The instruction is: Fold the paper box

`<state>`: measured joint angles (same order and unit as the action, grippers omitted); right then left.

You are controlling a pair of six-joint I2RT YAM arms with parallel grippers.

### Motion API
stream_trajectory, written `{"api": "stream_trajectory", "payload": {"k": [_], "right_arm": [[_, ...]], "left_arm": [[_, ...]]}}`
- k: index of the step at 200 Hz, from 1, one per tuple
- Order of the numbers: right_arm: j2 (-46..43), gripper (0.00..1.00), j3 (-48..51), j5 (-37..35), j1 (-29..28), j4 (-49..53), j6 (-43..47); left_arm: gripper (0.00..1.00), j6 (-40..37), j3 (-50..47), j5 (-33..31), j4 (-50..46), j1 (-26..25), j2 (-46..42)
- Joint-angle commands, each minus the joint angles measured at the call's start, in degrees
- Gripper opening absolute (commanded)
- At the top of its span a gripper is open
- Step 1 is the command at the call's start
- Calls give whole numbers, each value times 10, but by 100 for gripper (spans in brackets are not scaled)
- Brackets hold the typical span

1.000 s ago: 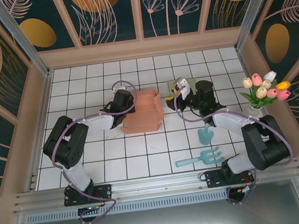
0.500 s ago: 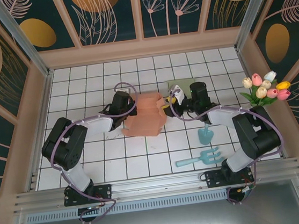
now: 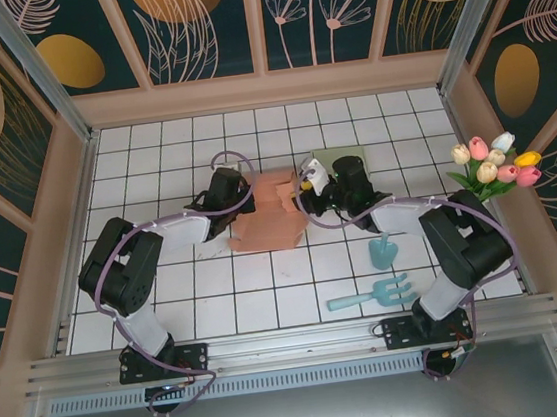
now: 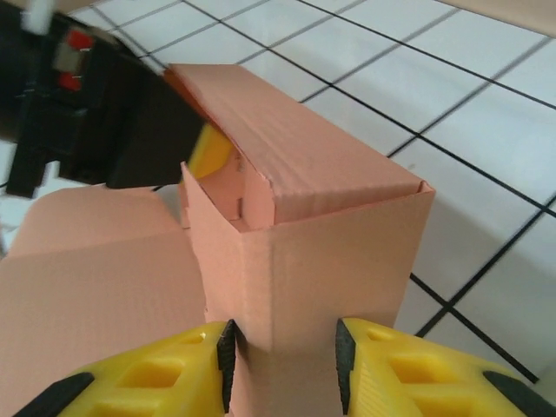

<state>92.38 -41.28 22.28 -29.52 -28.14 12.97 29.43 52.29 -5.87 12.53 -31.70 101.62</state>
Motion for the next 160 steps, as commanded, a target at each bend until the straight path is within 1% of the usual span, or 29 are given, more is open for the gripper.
{"api": "stream_trajectory", "payload": {"k": [1,18,20,39,59,73,91,113,119,125,132,139,151,160], "right_arm": [[27,43,-28,-113,-35,-16,-35],[44,43,-44,-139,-42,-17,-52],[46,43,-46,-142,-42,-16,-54],[60,41,-60,-173,-44,-16,-72],[72,39,-72,-225,-54,-16,-72],[81,37,-80,-266,-64,-15,-62],[90,30,-82,-311,-78,-27,-44],[103,21,-88,-367,-92,-37,-23],[106,16,-92,-379,-96,-35,-15],[110,14,-96,-395,-99,-33,-10],[114,9,-101,-413,-103,-30,-3],[119,7,-106,-436,-107,-30,4],[126,1,-106,-485,-115,-45,17],[131,0,-105,-523,-119,-60,27]], "left_arm": [[0,37,24,12,-13,-6,9],[0,42,31,6,-36,-9,17],[0,44,44,4,-40,-9,18],[0,51,66,-8,-72,-10,30],[0,62,89,-17,-106,-10,43],[0,76,92,-11,-111,-10,44],[0,100,88,1,-106,-10,38],[0,132,101,-8,-131,-16,34],[0,141,105,-8,-139,-19,33],[0,150,106,-10,-143,-22,30],[0,163,106,-11,-145,-26,26],[0,181,103,-11,-146,-28,22],[0,217,102,-13,-153,-31,17],[0,250,109,-21,-173,-32,18]]}}
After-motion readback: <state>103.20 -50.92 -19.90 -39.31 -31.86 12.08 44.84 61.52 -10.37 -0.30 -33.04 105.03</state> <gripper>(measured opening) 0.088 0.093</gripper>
